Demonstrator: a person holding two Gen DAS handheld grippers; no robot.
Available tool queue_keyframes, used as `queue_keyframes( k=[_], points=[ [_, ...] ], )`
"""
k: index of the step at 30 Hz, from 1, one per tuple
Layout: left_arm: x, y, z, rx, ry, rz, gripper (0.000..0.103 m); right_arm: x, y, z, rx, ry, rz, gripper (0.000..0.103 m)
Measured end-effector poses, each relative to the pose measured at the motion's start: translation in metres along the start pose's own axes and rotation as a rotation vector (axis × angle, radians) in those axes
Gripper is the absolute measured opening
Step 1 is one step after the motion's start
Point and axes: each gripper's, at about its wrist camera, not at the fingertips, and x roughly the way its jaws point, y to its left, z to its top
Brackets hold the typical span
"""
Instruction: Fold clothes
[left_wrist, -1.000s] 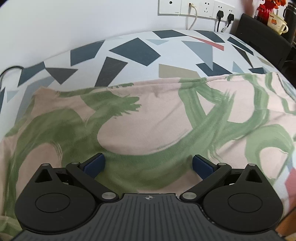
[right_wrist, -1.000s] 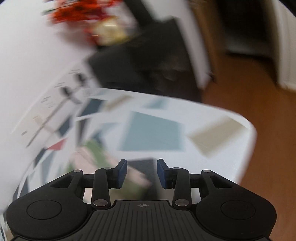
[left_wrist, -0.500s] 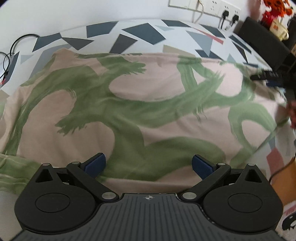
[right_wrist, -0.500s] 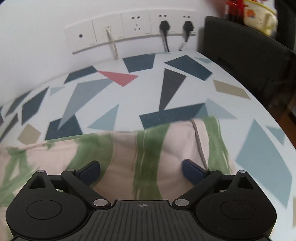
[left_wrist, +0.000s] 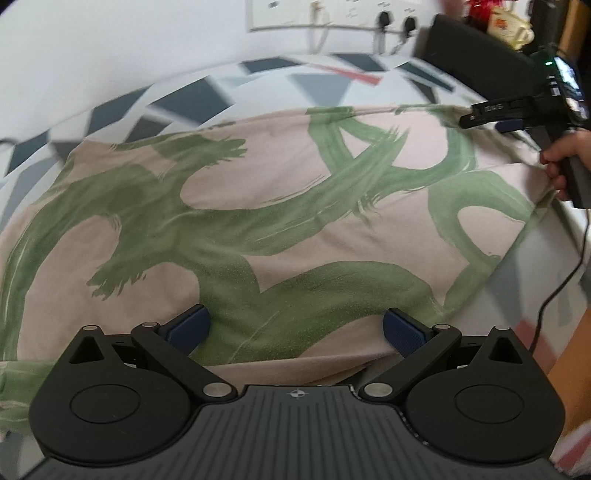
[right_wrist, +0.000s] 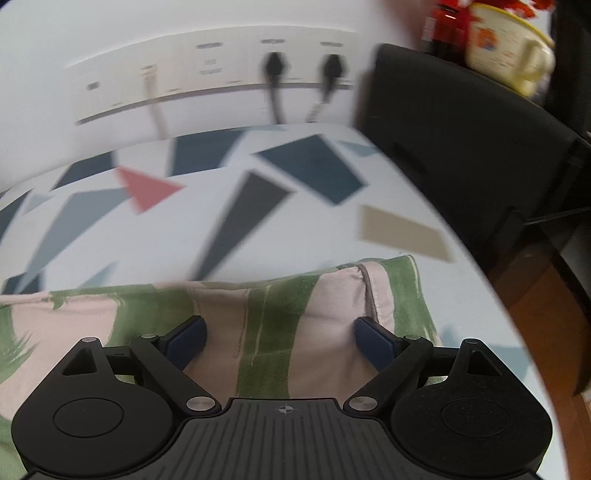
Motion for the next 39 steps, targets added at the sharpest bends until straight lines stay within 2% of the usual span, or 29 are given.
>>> queue_keyframes(
  k=[2,4,7,8,11,15,16,21,23,24,26,28,31,32,33,35,36,38,39],
  points=[
    [0.003,-0.008,0.007,-0.006,-0.006,-0.055,0.102,0.005,-0.019,0.007,0.022,0.0,-0.037,0.086],
    [-0.001,-0.007,0.01,-0.054,-0.002,-0.103,0.102,0.009,-0.033,0.013,0.053,0.011,-0.079,0.087],
    [-0.023,0.013,0.005,-0.178,-0.041,-0.098,0.102,0.007,-0.039,0.018,0.104,0.048,-0.128,0.088],
    [-0.032,0.024,0.002,-0.23,-0.057,-0.087,0.102,0.002,-0.037,0.017,0.122,0.052,-0.126,0.089],
    [-0.065,0.071,-0.025,-0.429,-0.122,-0.043,0.102,-0.031,-0.019,0.009,0.196,-0.028,-0.015,0.099],
    [-0.1,0.129,-0.068,-0.653,-0.168,0.086,0.102,-0.061,0.033,-0.015,0.291,-0.06,0.152,0.1],
    [-0.109,0.144,-0.082,-0.715,-0.184,0.104,0.102,-0.065,0.054,-0.022,0.274,-0.041,0.187,0.1],
    [-0.136,0.225,-0.152,-1.144,-0.344,-0.015,0.1,-0.073,0.172,-0.052,0.073,0.069,0.329,0.098],
    [-0.137,0.249,-0.172,-1.261,-0.403,-0.06,0.1,-0.078,0.214,-0.06,-0.012,0.092,0.366,0.098],
    [-0.135,0.258,-0.176,-1.286,-0.416,-0.07,0.1,-0.082,0.232,-0.062,-0.052,0.094,0.38,0.098],
    [-0.131,0.274,-0.183,-1.325,-0.434,-0.086,0.099,-0.089,0.263,-0.064,-0.119,0.089,0.371,0.098],
    [-0.122,0.286,-0.184,-1.35,-0.44,-0.106,0.089,-0.092,0.283,-0.065,-0.159,0.087,0.35,0.099],
    [-0.111,0.301,-0.18,-1.367,-0.431,-0.104,0.048,-0.094,0.306,-0.064,-0.191,0.092,0.332,0.099],
    [-0.108,0.305,-0.179,-1.36,-0.419,-0.098,0.026,-0.096,0.312,-0.065,-0.195,0.092,0.329,0.099],
    [-0.113,0.307,-0.177,-1.335,-0.43,-0.08,0.01,-0.099,0.317,-0.065,-0.197,0.091,0.326,0.099],
    [-0.126,0.311,-0.171,-1.275,-0.462,-0.039,0.01,-0.107,0.324,-0.064,-0.2,0.084,0.329,0.099],
    [-0.141,0.31,-0.164,-1.187,-0.502,0.002,0.01,-0.109,0.329,-0.064,-0.201,0.083,0.336,0.099],
    [-0.161,0.308,-0.152,-1.012,-0.531,0.082,0.01,-0.112,0.341,-0.067,-0.209,0.083,0.355,0.099],
    [-0.162,0.312,-0.152,-0.969,-0.488,0.129,0.012,-0.112,0.347,-0.068,-0.219,0.087,0.366,0.099]
  ],
)
